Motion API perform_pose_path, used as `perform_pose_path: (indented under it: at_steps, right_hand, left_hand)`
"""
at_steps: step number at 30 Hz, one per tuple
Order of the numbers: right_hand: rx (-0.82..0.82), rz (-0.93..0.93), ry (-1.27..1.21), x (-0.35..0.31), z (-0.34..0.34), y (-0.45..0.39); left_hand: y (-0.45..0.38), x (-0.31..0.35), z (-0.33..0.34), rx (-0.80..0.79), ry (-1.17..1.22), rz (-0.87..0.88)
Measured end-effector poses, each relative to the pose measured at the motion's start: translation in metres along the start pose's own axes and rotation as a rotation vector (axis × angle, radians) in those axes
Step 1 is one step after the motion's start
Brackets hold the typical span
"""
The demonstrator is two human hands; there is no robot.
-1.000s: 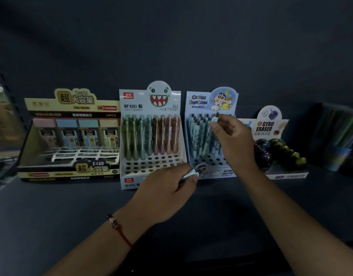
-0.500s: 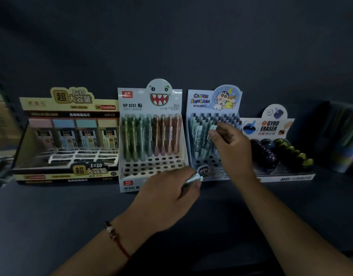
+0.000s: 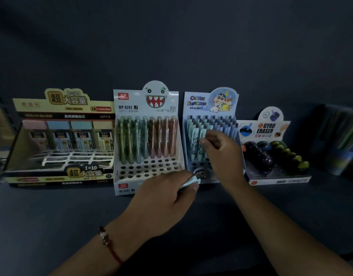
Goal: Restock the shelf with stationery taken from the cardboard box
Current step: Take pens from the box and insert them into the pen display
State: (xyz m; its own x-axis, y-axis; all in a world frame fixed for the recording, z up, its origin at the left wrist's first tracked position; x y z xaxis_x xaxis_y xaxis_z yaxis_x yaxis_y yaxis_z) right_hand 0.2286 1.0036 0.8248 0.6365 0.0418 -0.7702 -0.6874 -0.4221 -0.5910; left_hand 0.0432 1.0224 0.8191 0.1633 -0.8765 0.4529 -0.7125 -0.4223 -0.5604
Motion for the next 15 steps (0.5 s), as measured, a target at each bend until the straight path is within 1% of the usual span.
perform_pose_path:
  at_steps: [5, 10, 12, 15]
  right_hand:
    - [-0.015, 0.01, 0.016, -0.002, 0.0, 0.003]
    - [-0.071, 0.095, -0.015, -0.011, -0.008, 0.01]
    - [-0.122, 0.128, -0.062, -0.02, -0.018, 0.024]
    - [-0.282, 0.191, -0.225, -0.029, -0.031, 0.063]
  left_hand:
    - [-0.001, -0.001, -0.001, 0.028, 0.016, 0.005]
    - [-0.002, -0.004, -0.003, 0.066, 0.05, -0.003]
    - [-0.002, -0.006, -0.004, 0.074, 0.085, -0.015]
    - [-0.004, -0.008, -0.004, 0.079, 0.159, -0.032]
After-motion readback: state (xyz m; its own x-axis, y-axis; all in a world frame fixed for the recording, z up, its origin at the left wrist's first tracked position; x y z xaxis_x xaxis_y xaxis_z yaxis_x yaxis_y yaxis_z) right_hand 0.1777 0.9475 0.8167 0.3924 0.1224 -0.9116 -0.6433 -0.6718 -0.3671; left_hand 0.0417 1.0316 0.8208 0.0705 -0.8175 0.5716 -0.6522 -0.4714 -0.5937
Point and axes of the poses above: each hand's wrist, its own y-axis away from the middle knuckle, its own z-axis out of the palm, x = y × z, the point moved 7 cm from there along -y, towards the middle knuckle, and after that the axes turned 8 degrees about x, right-handed, at the moved point
